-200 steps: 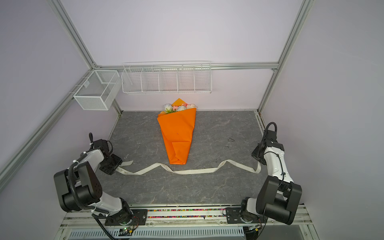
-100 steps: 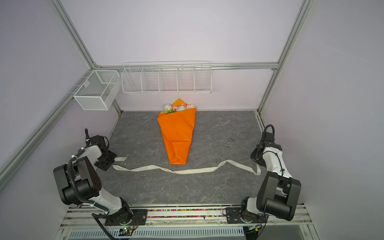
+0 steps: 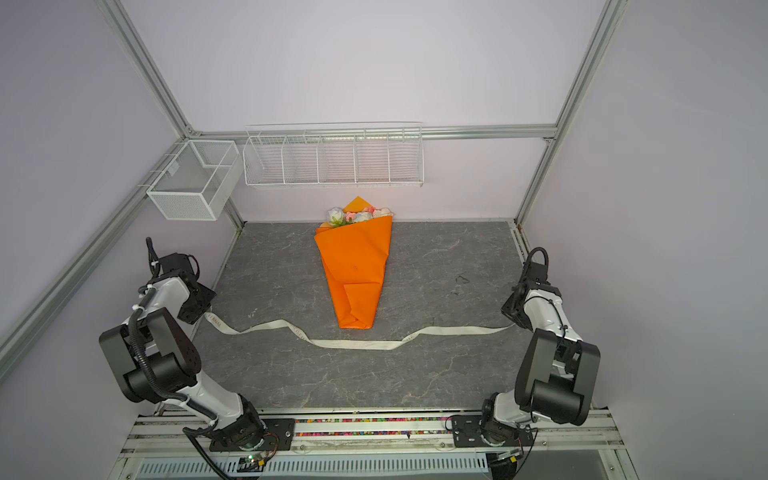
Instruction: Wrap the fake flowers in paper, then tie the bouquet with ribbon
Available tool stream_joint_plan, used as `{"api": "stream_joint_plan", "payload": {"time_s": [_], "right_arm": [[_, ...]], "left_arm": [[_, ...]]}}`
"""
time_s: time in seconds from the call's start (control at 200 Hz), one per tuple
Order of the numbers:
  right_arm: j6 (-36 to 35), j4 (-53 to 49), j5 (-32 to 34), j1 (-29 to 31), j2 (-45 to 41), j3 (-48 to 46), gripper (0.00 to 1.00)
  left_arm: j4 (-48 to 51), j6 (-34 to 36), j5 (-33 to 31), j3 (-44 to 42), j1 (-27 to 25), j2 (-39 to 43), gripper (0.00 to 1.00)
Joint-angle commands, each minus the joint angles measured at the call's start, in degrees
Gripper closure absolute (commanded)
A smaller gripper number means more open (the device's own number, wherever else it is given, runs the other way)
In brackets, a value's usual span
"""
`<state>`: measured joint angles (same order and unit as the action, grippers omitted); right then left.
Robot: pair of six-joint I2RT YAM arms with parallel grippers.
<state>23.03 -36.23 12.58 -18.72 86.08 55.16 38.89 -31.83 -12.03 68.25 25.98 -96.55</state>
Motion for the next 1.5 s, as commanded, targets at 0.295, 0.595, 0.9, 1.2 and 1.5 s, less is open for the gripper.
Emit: {"api": "stream_joint_plan", "payload": {"time_s": [0.295, 0.595, 0.9, 1.2, 1.5], "right_arm": [[-3.6, -1.6, -7.1, 1.3, -3.0, 9.6, 0.23], [-1.6, 2.9, -31.4, 10.0, -3.9, 10.9, 0.14], [6.9, 15.4, -34.8, 32.1, 15.2, 18.8, 0.15], [13.2, 20.1, -37.3, 38.4, 32.4, 32.6, 0.16], [16.6, 24.0, -41.1, 38.8, 42.6, 41.3, 0.15]], "left_arm": [[5.2, 5.9, 10.1, 3.8, -0.1, 8.9, 0.50], [0.8, 9.4, 32.9, 2.4, -9.4, 12.6, 0.44], [-27.0, -7.5, 51.3, -2.0, -30.1, -1.0, 0.45], [-30.1, -10.2, 48.6, 5.5, -32.3, -15.3, 0.42], [-28.8, -9.1, 45.4, 12.2, -32.0, -25.1, 0.43]]}}
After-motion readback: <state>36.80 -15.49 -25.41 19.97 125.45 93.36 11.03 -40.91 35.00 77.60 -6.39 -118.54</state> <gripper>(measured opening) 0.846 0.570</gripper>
